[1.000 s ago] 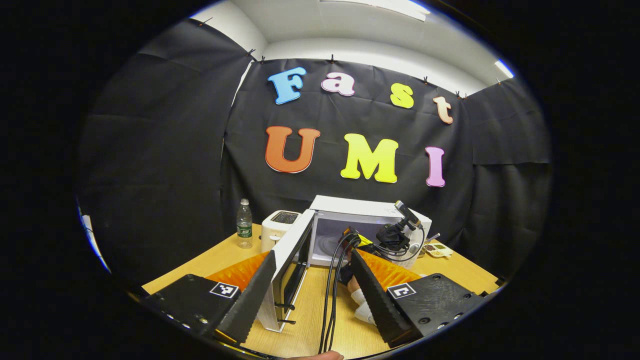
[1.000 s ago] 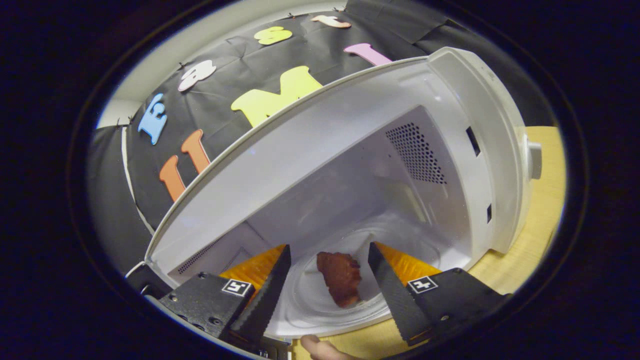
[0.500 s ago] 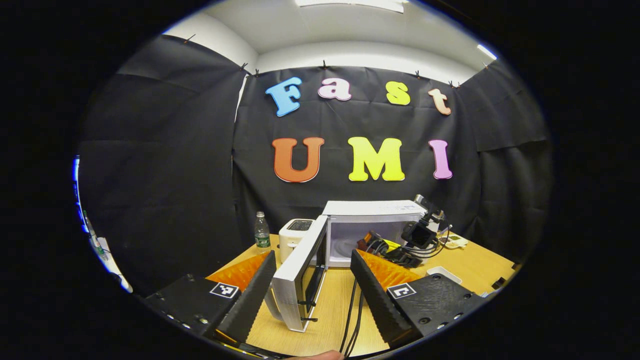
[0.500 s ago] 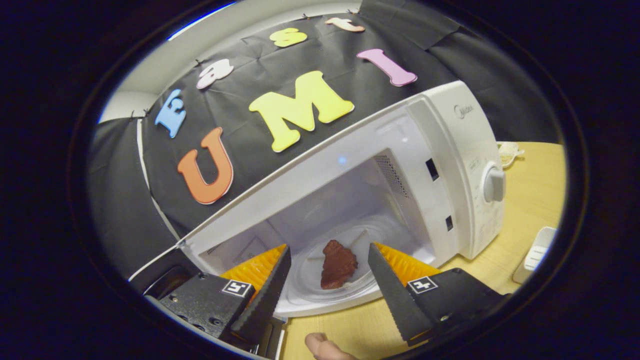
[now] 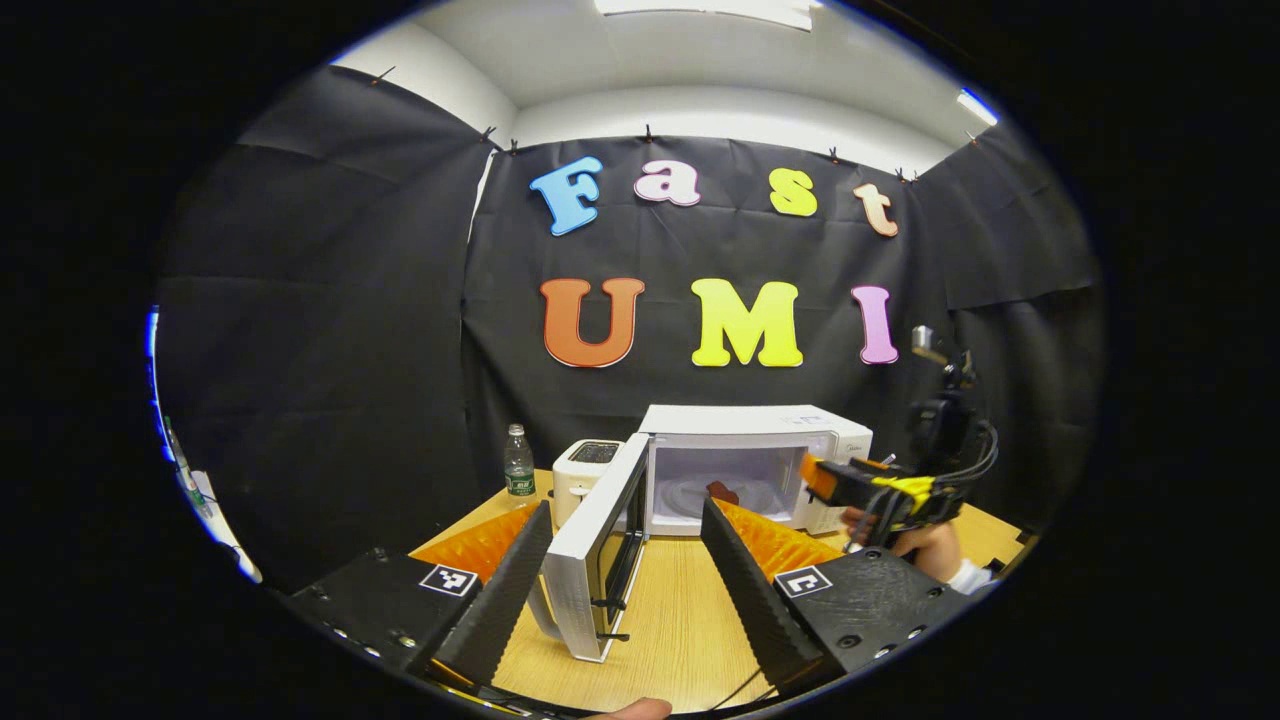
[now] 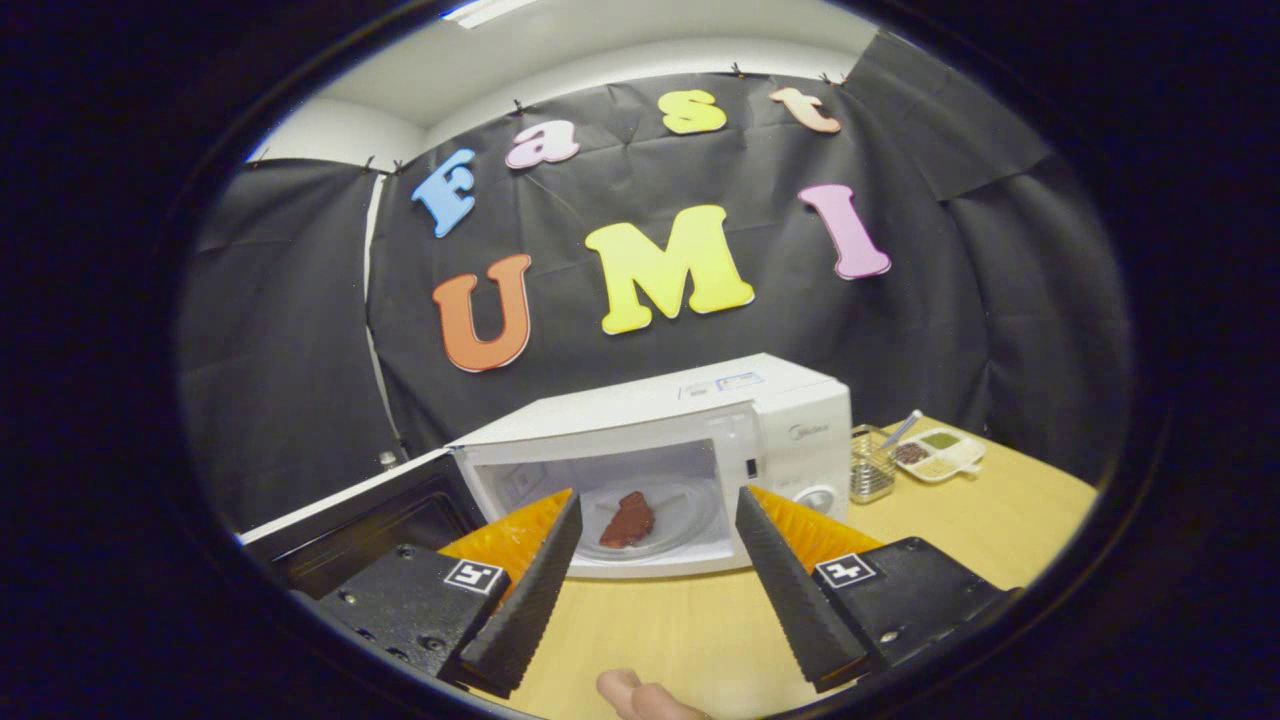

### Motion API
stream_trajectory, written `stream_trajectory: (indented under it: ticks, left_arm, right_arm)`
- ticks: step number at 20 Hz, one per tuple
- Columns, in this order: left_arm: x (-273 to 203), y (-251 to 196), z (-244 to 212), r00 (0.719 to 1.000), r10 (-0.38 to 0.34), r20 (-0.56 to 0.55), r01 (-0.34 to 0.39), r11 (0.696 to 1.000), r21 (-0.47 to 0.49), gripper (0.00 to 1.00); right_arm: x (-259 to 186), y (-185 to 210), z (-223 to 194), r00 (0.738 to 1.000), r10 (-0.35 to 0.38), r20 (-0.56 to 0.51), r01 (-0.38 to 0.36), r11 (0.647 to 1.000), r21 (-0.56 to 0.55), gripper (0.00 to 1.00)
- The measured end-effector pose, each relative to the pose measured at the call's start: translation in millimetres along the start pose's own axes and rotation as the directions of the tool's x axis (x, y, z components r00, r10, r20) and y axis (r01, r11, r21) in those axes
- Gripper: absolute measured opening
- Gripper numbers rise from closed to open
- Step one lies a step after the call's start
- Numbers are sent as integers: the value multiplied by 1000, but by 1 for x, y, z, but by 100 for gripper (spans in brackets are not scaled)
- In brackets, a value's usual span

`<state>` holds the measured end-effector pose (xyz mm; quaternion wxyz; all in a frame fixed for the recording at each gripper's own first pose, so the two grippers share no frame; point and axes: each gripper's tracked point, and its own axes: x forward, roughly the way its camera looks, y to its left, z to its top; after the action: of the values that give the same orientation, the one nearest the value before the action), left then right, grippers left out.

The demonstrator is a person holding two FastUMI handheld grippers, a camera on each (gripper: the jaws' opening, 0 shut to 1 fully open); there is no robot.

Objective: Open the microwave oven with the left hand, put the food in, and close the microwave oven.

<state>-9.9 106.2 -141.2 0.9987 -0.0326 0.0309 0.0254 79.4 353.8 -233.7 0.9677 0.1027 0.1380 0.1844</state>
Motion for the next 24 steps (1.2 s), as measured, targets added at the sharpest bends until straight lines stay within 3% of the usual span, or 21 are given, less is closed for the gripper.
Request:
stream_trajectory:
  ticks: [3,9,15,16,17,18,20,21,22,24]
  left_arm:
    - [-10,2,10,1000,4,15,-4,1000,5,92]
    - [-23,15,8,999,34,29,-36,997,61,92]
    - [-27,24,3,999,26,37,-27,1000,13,92]
    - [-25,26,0,999,28,38,-28,1000,11,89]
    - [-24,29,-2,999,31,32,-32,999,23,66]
    - [-22,37,-4,998,52,36,-53,998,31,43]
    - [-16,48,-5,997,75,37,-77,996,55,16]
    - [-13,54,-11,996,89,27,-91,995,45,10]
    - [-8,59,-14,995,97,19,-98,995,26,1]
    - [1,75,-20,993,115,18,-115,993,10,0]
  right_arm:
    - [-55,-20,34,999,35,3,-35,999,-26,98]
    - [-170,-84,93,996,10,83,2,990,-142,98]
    - [-228,-134,94,996,-60,60,68,990,-125,98]
    - [-233,-142,97,995,-78,68,86,988,-132,85]
    - [-236,-146,97,994,-87,69,95,987,-127,98]
    - [-239,-148,95,994,-88,65,95,989,-114,98]
    - [-240,-147,91,996,-73,56,78,993,-90,98]
    - [-241,-144,91,996,-64,55,69,994,-87,86]
    - [-242,-143,90,997,-54,53,58,994,-92,98]
    - [-246,-136,89,998,-25,55,31,993,-111,98]
